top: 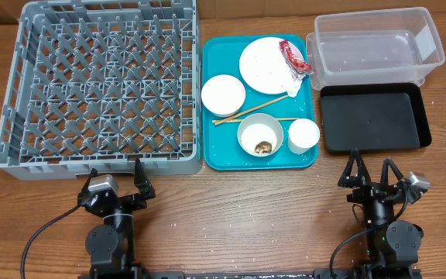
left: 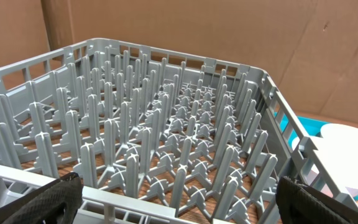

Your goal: Sort waste into correct bins and load items into the dishwasher

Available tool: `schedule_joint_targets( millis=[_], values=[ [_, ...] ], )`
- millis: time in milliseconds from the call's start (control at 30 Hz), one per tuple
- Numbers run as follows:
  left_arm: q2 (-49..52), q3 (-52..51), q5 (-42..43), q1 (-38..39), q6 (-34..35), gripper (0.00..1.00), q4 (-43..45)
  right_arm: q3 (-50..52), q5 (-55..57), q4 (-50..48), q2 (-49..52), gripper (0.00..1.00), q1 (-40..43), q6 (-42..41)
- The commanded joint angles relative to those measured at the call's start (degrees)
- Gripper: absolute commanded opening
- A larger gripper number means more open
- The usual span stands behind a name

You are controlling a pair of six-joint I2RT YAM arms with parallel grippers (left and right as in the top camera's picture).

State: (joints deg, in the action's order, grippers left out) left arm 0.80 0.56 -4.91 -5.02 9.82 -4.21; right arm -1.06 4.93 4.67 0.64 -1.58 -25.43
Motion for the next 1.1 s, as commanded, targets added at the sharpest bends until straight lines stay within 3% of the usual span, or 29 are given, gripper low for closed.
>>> schedule_joint_targets(
  millis=[0,800,1067],
  values=[
    [-0.5,-0.3,0.5,-0.4,-1.5,1.0,0.2,0.6,0.3,-0.3,-0.5,1.0,-0.1,0.4],
    [-0.5,-0.3,0.5,-0.4,-1.5,1.0,0.2,0.6,0.2,-0.7,-0.5,1.0,-0.1,-0.4],
    [-0.5,-0.3,0.5,-0.4,-1.5,1.0,0.2,0.4,-7.8,0.0,-0.5,1.0,-0.1,3.5]
  ],
)
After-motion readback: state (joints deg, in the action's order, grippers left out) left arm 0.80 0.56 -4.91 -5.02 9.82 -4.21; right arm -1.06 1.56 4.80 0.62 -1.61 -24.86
